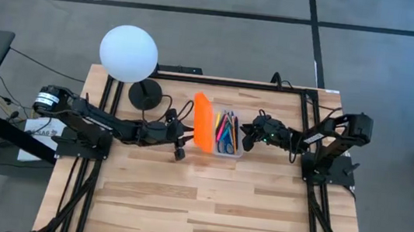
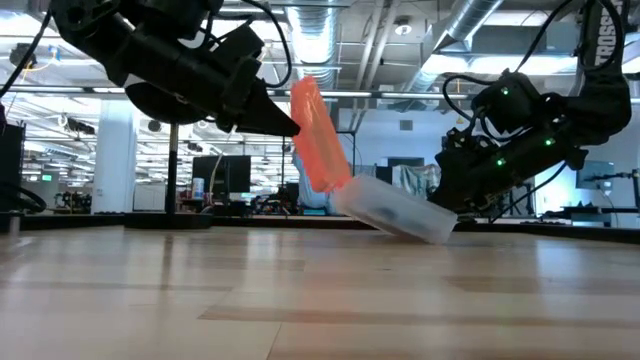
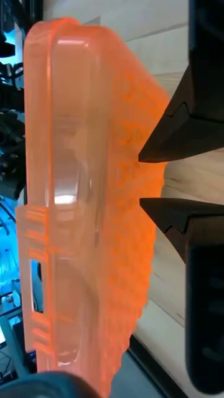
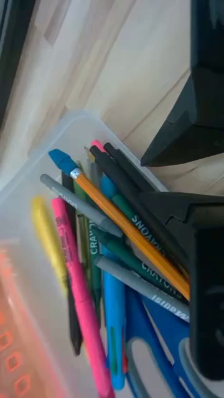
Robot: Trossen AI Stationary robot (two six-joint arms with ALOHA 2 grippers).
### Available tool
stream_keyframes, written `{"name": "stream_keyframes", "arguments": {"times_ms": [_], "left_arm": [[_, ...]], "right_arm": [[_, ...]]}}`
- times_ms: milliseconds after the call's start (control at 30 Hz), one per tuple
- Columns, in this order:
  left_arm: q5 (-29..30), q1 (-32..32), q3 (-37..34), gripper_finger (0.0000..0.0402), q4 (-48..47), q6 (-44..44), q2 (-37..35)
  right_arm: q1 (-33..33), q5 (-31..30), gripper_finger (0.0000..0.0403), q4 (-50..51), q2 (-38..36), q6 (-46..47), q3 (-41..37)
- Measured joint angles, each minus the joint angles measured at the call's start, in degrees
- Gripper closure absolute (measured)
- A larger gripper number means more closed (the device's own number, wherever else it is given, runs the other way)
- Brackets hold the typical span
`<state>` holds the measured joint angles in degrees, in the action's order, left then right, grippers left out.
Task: Pick & place school supplies into a supply box
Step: Close the orange supply box
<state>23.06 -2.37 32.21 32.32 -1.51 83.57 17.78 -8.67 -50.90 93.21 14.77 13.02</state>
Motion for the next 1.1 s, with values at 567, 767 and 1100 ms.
{"name": "stream_keyframes", "arguments": {"times_ms": [567, 767, 1100], "left_arm": [[0.0, 0.0, 0.0, 0.0304, -2.1, -1.2, 0.0], [0.0, 0.0, 0.0, 0.0304, -2.0, -1.3, 0.0], [0.0, 0.0, 0.0, 0.0304, -0.7, -1.6, 0.0]], "right_arm": [[-0.6, 1.4, 0.0333, -1.6, 0.0, -1.7, 0.9], [-1.7, 1.4, 0.0333, -0.2, 0.0, -2.8, 2.5], [-1.7, 1.4, 0.0333, 1.3, 0.0, -3.2, 3.5]]}}
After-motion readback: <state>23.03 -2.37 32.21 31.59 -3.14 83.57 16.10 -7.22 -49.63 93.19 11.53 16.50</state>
